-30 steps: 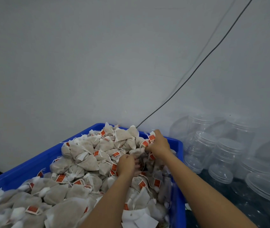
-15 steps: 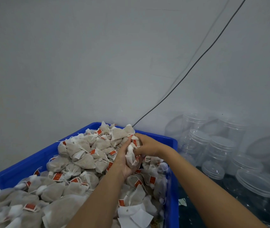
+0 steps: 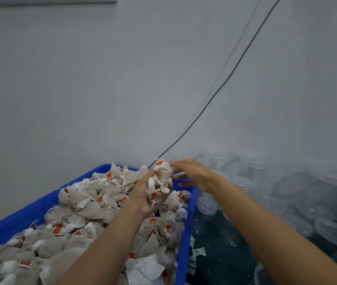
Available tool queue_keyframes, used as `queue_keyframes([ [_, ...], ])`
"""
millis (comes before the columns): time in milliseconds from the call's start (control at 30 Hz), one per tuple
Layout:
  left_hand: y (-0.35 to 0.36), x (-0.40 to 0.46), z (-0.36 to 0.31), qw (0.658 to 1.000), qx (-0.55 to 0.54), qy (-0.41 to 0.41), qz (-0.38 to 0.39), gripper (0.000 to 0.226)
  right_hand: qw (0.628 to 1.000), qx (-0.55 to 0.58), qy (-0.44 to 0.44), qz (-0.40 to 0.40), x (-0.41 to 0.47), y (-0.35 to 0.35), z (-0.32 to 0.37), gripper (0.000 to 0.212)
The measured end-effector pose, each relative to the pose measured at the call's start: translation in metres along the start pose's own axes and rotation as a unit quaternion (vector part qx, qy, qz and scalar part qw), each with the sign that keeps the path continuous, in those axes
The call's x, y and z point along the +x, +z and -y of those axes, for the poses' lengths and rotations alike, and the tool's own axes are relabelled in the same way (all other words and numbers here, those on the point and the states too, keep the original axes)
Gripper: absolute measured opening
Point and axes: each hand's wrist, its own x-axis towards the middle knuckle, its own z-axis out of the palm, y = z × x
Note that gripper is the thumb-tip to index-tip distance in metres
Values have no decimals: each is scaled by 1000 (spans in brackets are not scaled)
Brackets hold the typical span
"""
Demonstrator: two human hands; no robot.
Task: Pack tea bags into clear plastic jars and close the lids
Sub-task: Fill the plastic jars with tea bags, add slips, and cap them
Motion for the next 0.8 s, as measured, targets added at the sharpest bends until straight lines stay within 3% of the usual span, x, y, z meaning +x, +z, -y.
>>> queue_keyframes([
  [67, 19, -8, 8, 1000, 13, 3, 8, 32, 1000, -7, -3, -14, -15, -4, 6, 31],
  [267, 68, -36, 43, 997, 69, 6, 24, 24, 988, 143, -46, -22, -71, -38, 15, 8],
  [367, 89, -45, 69, 997, 75, -3, 23, 29, 985, 153, -71, -44, -100, -56, 12, 10],
  [533, 115, -56, 118, 996, 87, -11, 33, 35, 981, 182, -40, -48, -151, -86, -5, 15],
  [667, 126, -61, 159, 996, 82, -6, 31, 33, 972, 197, -64, -113, -185, -99, -28, 8],
  [800, 126, -60, 192, 998, 45, 10, -35, 26, 952, 230, -78, -185, -203, -102, -50, 11],
])
